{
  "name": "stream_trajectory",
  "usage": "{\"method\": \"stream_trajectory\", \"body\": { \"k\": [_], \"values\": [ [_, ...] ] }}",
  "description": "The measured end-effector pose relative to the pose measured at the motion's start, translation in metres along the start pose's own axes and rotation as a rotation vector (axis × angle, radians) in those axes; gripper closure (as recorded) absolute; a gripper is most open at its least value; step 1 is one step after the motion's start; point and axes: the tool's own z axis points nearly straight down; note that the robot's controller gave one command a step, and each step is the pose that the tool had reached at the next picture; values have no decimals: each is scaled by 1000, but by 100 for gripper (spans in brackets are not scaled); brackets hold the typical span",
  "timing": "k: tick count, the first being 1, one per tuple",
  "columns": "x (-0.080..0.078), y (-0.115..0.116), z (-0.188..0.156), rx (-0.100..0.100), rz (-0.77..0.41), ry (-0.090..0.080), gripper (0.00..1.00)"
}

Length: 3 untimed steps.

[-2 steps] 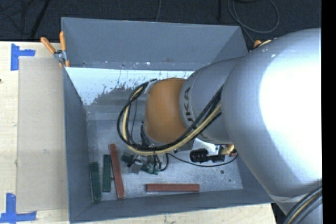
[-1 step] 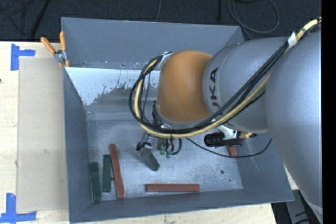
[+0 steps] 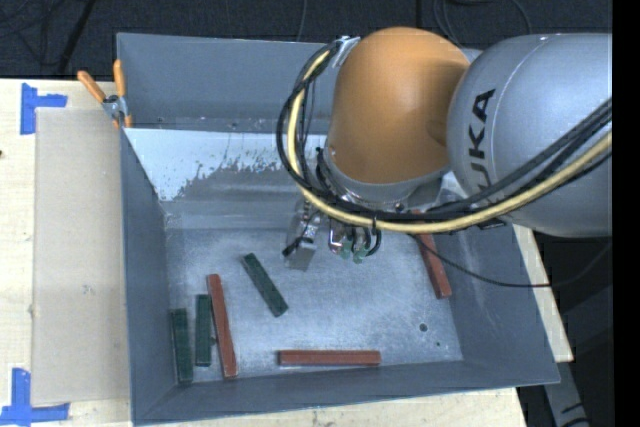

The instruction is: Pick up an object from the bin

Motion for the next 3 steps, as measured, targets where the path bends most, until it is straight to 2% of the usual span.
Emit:
{"method": "stream_trajectory", "body": {
  "k": [1,2,3],
  "values": [
    [1,-1,5,4,-1,7,0],
    [-1,3,179,7,-103,16,0],
    [-32,-22,201,5,-168,8,0]
  ]
}}
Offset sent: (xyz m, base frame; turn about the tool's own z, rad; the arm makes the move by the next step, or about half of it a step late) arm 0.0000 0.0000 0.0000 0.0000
